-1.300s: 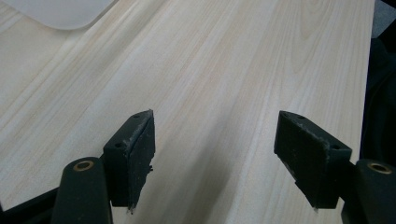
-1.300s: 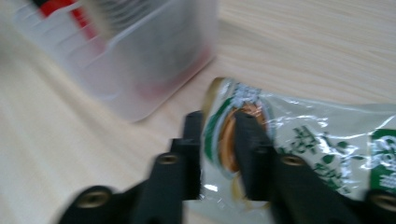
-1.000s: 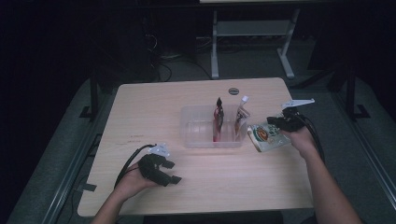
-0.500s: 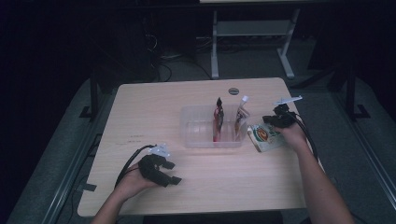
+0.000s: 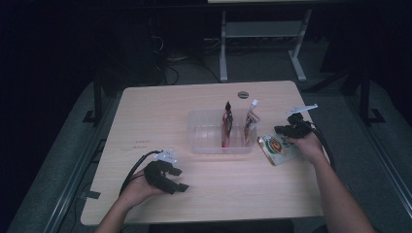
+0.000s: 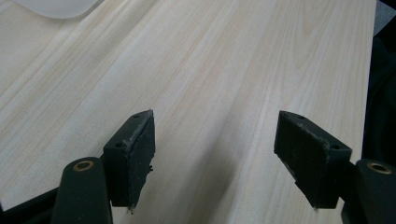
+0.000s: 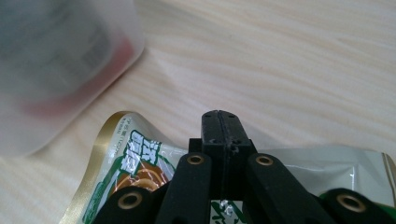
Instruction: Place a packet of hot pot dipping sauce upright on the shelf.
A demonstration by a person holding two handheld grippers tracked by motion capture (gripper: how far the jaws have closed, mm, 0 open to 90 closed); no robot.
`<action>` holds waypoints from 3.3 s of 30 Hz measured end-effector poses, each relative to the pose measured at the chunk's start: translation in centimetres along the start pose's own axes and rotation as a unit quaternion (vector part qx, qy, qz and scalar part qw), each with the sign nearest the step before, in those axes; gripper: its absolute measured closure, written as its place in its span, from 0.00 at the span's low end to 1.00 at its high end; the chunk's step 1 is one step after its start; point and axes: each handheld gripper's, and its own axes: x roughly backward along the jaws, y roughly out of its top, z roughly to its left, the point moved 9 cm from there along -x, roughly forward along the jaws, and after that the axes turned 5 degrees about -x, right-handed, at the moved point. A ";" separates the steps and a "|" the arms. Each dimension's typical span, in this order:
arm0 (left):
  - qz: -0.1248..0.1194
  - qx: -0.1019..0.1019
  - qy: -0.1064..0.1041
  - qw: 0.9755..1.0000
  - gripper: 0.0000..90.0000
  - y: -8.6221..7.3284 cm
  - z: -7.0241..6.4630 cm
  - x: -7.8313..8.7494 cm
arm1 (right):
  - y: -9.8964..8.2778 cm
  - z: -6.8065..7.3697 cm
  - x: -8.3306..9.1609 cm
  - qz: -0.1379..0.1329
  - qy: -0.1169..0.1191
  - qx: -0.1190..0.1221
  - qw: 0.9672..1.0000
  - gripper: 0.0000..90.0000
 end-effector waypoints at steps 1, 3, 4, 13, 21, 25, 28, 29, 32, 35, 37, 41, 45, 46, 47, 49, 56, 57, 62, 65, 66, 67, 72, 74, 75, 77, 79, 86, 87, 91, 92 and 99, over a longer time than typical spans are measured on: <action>0.000 -0.002 0.001 1.000 0.32 0.0 0.0 0.0 | -0.2 0.2 0.2 0.001 0.000 0.000 1.000 1.00; -0.001 -0.002 0.001 1.000 0.32 0.0 0.0 0.1 | -0.8 0.7 0.5 -0.001 0.006 -0.003 1.000 1.00; -0.003 -0.002 0.002 1.000 0.32 0.0 0.0 0.1 | -1.1 1.0 0.6 0.001 0.010 0.000 1.000 1.00; -0.003 -0.005 0.002 1.000 0.32 0.1 -0.1 0.2 | -2.3 1.1 3.5 -0.014 0.001 0.010 1.000 1.00; -0.001 -0.004 0.002 1.000 0.32 0.0 0.0 0.1 | -3.6 -5.9 5.5 -0.017 -0.078 -0.024 0.997 1.00; 0.000 -0.005 0.003 1.000 0.32 0.0 0.0 0.1 | -4.9 -6.7 5.0 0.007 -0.079 -0.027 0.996 1.00; 0.000 -0.005 0.003 1.000 0.32 0.0 -0.1 0.2 | -5.4 -6.7 4.7 0.019 -0.077 -0.024 0.997 1.00; -0.001 -0.005 0.003 1.000 0.32 0.0 -0.1 0.2 | -5.4 -6.7 4.7 0.019 -0.079 -0.024 0.996 1.00; 0.000 -0.005 0.003 1.000 0.32 0.0 0.0 0.2 | -5.5 -6.8 4.7 0.020 -0.076 -0.022 0.997 1.00; 0.000 -0.006 0.002 1.000 0.32 0.0 -0.1 0.2 | -5.7 -6.5 4.7 0.028 -0.071 -0.019 0.997 1.00; 0.000 -0.007 0.003 1.000 0.32 0.0 -0.1 0.2 | -5.8 -6.3 4.7 0.031 -0.064 -0.018 0.997 1.00; -0.004 -0.007 0.004 1.000 0.32 0.1 -0.1 0.3 | -6.0 -5.3 4.7 0.040 -0.048 -0.012 0.998 1.00; -0.003 -0.006 0.004 1.000 0.32 0.1 -0.1 0.2 | -6.2 -4.0 4.6 0.046 -0.028 0.006 0.999 1.00; -0.003 -0.005 0.004 1.000 0.32 0.1 -0.1 0.1 | -6.3 -3.5 4.5 0.047 -0.019 0.011 0.999 1.00; -0.003 -0.005 0.004 1.000 0.32 0.2 -0.2 0.1 | -6.3 -3.1 4.4 0.050 -0.013 0.014 0.999 1.00; -0.003 -0.010 0.004 1.000 0.32 0.2 -0.2 0.1 | -6.2 -2.5 4.2 0.056 -0.007 0.024 0.998 1.00; -0.003 -0.008 0.001 1.000 0.32 0.3 -0.3 0.0 | -6.6 0.1 4.1 0.074 0.030 0.056 0.995 1.00; -0.004 -0.009 0.001 1.000 0.32 0.3 -0.3 0.0 | -6.7 0.4 4.1 0.077 0.035 0.062 0.994 1.00; 0.000 -0.011 0.002 1.000 0.32 0.3 -0.3 -0.1 | -6.9 2.5 3.9 0.083 0.064 0.089 0.991 1.00; 0.001 -0.012 0.001 1.000 0.32 0.3 -0.4 -0.1 | -7.0 3.8 3.6 0.086 0.079 0.102 0.988 1.00; 0.001 -0.013 0.000 1.000 0.32 0.4 -0.4 -0.1 | -7.0 4.1 3.6 0.088 0.084 0.102 0.987 1.00; 0.001 -0.014 0.000 1.000 0.32 0.4 -0.4 -0.1 | -7.0 4.5 3.5 0.088 0.092 0.103 0.987 1.00; 0.001 -0.013 0.000 1.000 0.32 0.4 -0.4 -0.2 | -7.0 6.9 2.9 0.092 0.117 0.129 0.980 1.00; 0.001 -0.015 0.000 1.000 0.32 0.4 -0.4 -0.2 | -7.0 8.0 2.7 0.094 0.128 0.144 0.977 1.00; 0.001 -0.014 0.000 1.000 0.32 0.4 -0.4 -0.2 | -7.0 8.3 2.6 0.093 0.131 0.148 0.976 1.00; 0.001 -0.014 0.000 1.000 0.32 0.4 -0.4 -0.2 | -6.9 9.2 2.5 0.095 0.139 0.157 0.973 1.00; 0.002 -0.014 0.000 1.000 0.32 0.4 -0.5 -0.3 | -6.8 9.9 2.3 0.094 0.146 0.164 0.971 1.00; 0.003 -0.022 0.000 1.000 0.32 0.8 -0.8 -0.7 | -6.9 12.5 1.5 0.098 0.173 0.179 0.964 1.00; 0.003 -0.025 0.001 1.000 0.32 0.9 -0.8 -0.7 | -6.9 12.6 1.5 0.098 0.172 0.188 0.962 1.00; -0.006 -0.031 0.001 0.999 0.32 1.8 -1.2 -1.1 | -6.2 13.0 2.1 0.080 0.174 0.179 0.965 1.00; -0.011 -0.030 -0.001 0.999 0.32 2.1 -1.5 -1.3 | -5.9 12.9 2.3 0.069 0.171 0.183 0.966 1.00; -0.020 -0.048 -0.015 0.999 0.32 4.4 -3.2 -3.5 | -5.2 13.0 3.9 0.039 0.163 0.155 0.974 0.76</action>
